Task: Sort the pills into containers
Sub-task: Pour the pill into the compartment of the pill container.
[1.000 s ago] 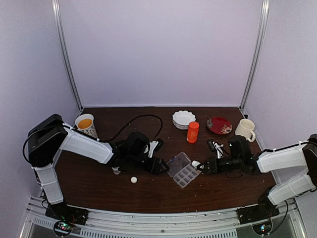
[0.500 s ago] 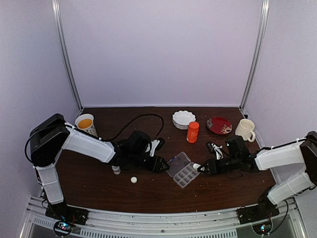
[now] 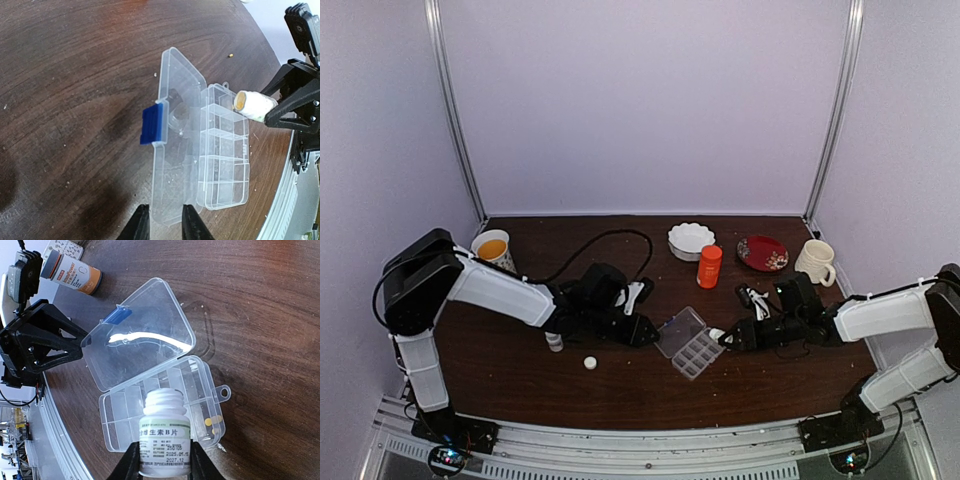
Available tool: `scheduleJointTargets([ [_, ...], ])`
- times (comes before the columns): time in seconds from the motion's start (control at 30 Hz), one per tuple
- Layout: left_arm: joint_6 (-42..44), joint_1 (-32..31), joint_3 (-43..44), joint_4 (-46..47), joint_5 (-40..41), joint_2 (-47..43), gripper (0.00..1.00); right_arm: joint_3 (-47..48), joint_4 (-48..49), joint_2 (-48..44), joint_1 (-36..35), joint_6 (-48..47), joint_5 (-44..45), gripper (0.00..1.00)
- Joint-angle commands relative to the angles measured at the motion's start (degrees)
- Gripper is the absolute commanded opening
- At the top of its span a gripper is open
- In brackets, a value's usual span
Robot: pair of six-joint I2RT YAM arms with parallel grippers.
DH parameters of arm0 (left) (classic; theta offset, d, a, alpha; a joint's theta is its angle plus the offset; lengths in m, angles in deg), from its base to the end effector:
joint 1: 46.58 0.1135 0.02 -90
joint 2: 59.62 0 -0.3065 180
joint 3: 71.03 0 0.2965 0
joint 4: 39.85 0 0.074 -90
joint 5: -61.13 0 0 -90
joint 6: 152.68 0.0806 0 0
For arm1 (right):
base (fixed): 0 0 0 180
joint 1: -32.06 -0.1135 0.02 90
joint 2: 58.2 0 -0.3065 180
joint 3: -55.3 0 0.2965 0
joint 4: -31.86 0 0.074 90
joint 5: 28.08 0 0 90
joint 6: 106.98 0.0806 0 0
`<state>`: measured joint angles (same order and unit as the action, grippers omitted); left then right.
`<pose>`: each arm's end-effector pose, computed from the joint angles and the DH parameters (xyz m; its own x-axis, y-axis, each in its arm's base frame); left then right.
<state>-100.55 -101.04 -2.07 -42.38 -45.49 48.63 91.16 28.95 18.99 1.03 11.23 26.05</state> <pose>0.2476 -0.3862 0.1160 -0.8607 0.1929 -0.4712 0.4754 0.6358 -0.6080 0.2109 0.1820 0.1194 -0.8943 -0.0910 -0.4381 -0.4025 0.5912 0.6989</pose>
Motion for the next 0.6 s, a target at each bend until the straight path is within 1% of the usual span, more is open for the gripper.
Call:
scheduleJointTargets([
  [0.0, -0.28, 0.24, 2.23, -0.13, 1.35, 1.44, 0.25, 1.64, -0.36, -0.06, 0.44, -1.21, 1.68, 0.00],
  [0.1, -0.34, 0.22, 2.90, -1.42, 1.72, 1.90, 0.26, 1.98, -0.59, 0.22, 0.44, -1.32, 1.73, 0.00],
  [0.2, -0.39, 0.22, 3.61, -2.58, 2.22, 2.38, 0.35, 2.40, -0.68, 0.16, 0.44, -1.32, 1.68, 0.00],
  [0.27, -0.45, 0.24, 3.80, -2.66, 2.17, 2.54, 0.36, 2.61, -0.63, 0.20, 0.44, -1.46, 1.51, 0.00],
  [0.37, -0.35, 0.21, 4.10, -2.95, 2.01, 2.80, 0.32, 3.07, -1.17, 0.64, 0.44, -1.74, 1.84, 0.00],
  [0.5, -0.13, 0.22, 4.59, -3.35, 1.74, 3.19, 0.25, 4.71, -4.75, 2.84, 0.44, -2.73, 3.07, 0.00],
  [0.57, -0.11, 0.23, 4.60, -3.28, 1.57, 3.20, 0.23, 4.86, -4.50, 3.10, 0.44, -2.76, 2.42, 0.00],
])
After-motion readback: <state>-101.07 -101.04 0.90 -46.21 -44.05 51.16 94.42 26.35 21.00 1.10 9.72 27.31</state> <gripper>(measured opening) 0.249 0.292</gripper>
